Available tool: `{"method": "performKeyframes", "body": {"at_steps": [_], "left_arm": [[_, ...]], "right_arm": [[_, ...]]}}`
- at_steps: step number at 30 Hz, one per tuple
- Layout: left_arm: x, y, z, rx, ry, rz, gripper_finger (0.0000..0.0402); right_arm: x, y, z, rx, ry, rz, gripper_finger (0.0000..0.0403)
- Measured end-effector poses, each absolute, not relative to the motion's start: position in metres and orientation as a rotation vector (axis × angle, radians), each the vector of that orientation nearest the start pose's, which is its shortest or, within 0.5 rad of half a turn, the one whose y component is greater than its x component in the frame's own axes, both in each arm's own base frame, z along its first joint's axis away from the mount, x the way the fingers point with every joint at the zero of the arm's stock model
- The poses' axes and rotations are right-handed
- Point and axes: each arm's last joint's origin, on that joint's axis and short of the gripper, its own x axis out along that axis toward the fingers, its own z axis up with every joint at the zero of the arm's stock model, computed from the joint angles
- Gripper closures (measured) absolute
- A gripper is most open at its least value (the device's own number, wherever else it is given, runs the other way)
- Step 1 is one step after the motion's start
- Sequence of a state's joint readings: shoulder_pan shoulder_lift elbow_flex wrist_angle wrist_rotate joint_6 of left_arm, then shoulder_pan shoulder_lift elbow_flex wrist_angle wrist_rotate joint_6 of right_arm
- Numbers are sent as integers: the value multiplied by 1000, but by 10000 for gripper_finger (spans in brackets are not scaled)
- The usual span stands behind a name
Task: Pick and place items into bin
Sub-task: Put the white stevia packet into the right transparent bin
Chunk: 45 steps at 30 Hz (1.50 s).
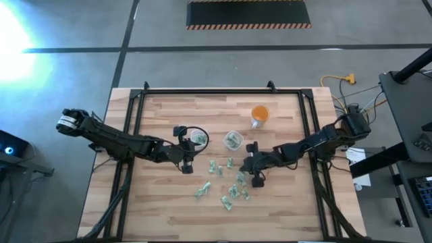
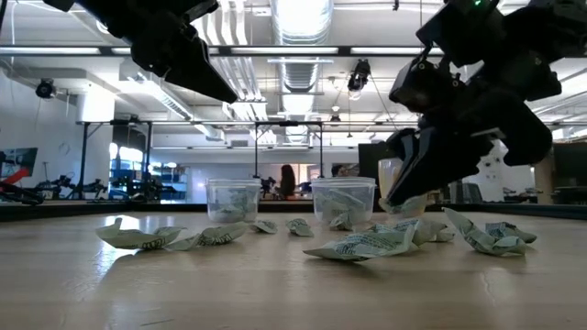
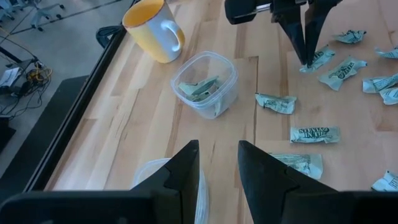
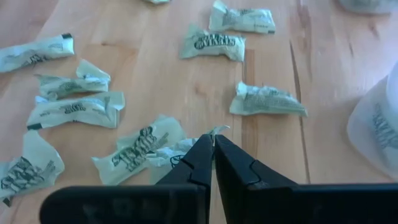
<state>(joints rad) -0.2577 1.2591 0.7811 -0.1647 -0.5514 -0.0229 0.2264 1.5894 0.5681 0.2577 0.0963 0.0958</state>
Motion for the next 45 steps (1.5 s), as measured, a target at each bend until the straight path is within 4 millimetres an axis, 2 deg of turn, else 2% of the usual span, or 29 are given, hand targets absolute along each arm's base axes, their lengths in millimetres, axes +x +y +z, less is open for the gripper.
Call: {"method": "performKeyframes", "body": {"at_steps": [11,15,20,29,39,45], "left_arm": [[253,-51,240,233,590,290,308],[253,-51,240,233,590,290,308],[253,-51,240,233,590,290,308],[253,-51,240,235,591,289,308],[253,-51,240,235,591,290,308],[253,-51,240,235,591,290,308]], "right_arm": [[282,61,150,-154,664,99,394],[290,57,164,-267,610,-18,394],[299,38,176,-337,586,-235,394],[301,0,173,-228,633,-390,394],[300,-10,171,-220,657,-390,388],[300,-11,170,-228,668,-389,345]]}}
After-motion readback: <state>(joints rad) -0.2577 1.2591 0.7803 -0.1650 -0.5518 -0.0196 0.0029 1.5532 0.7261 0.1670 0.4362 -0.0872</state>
